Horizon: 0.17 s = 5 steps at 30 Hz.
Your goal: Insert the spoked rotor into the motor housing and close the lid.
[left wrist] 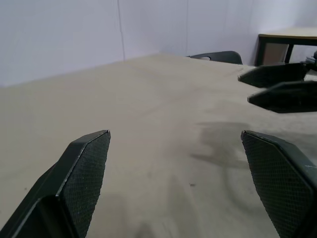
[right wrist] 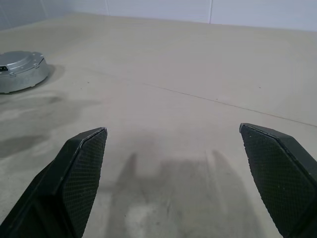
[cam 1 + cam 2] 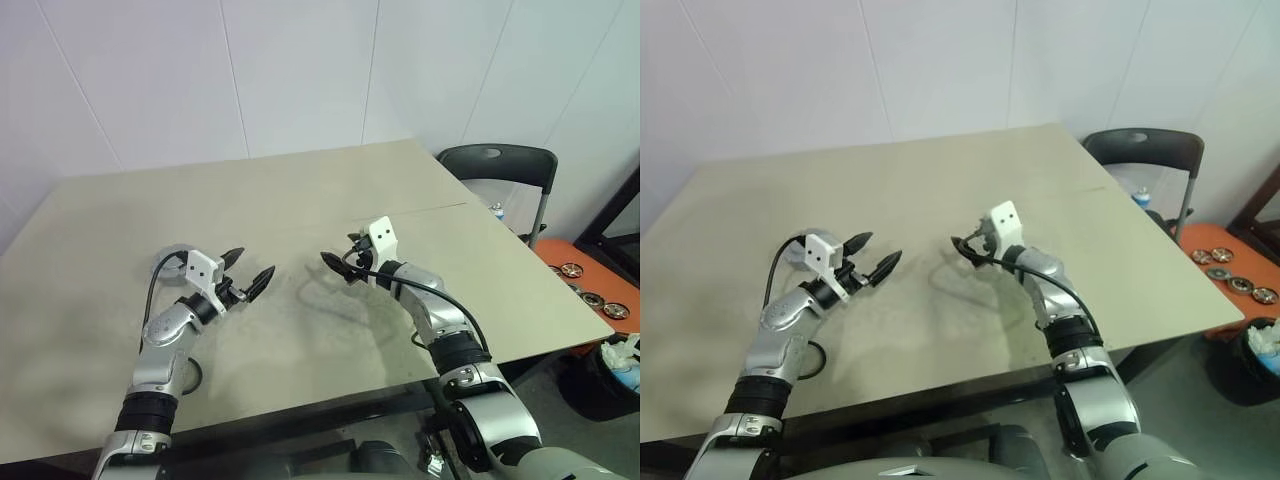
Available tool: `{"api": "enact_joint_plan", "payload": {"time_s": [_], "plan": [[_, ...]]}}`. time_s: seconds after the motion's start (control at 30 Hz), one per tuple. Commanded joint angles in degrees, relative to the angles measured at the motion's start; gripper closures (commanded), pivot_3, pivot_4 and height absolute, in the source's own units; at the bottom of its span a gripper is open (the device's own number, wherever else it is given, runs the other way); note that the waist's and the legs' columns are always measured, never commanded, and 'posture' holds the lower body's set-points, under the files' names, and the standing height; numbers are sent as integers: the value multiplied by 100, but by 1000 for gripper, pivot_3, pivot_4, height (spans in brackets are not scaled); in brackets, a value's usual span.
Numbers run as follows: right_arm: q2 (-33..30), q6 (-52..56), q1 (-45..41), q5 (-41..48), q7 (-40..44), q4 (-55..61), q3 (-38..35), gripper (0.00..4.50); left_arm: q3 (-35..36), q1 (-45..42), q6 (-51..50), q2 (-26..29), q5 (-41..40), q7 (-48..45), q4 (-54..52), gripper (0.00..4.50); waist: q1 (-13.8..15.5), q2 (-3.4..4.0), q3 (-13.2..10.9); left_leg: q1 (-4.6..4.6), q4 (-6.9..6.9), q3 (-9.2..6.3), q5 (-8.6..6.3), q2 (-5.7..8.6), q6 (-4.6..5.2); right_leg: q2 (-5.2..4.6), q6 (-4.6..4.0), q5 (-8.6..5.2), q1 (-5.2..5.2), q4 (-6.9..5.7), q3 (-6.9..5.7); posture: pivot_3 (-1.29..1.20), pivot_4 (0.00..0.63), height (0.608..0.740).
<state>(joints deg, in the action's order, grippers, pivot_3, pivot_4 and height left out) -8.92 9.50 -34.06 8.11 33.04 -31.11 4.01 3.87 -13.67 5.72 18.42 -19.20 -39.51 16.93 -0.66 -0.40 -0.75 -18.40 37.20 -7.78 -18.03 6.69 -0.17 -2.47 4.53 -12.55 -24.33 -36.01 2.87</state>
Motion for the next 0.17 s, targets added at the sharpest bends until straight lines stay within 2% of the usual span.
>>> {"api": "enact_joint_plan", "payload": {"time_s": [0.03, 0.17], "plan": [[90, -174, -219, -59, -65, 192, 22, 21, 129, -125, 150, 12, 64, 79, -56, 0, -5, 0, 0, 0, 0, 0, 0, 0, 0, 0, 0, 0, 0, 0, 0, 0, 0, 740], [140, -190, -269, -100, -71, 151, 33, 21, 127, -114, 153, 8, 76, 104, -64, 0, -2, 0, 0, 0, -1, 0, 0, 0, 0, 0, 0, 0, 0, 0, 0, 0, 0, 740]]}}
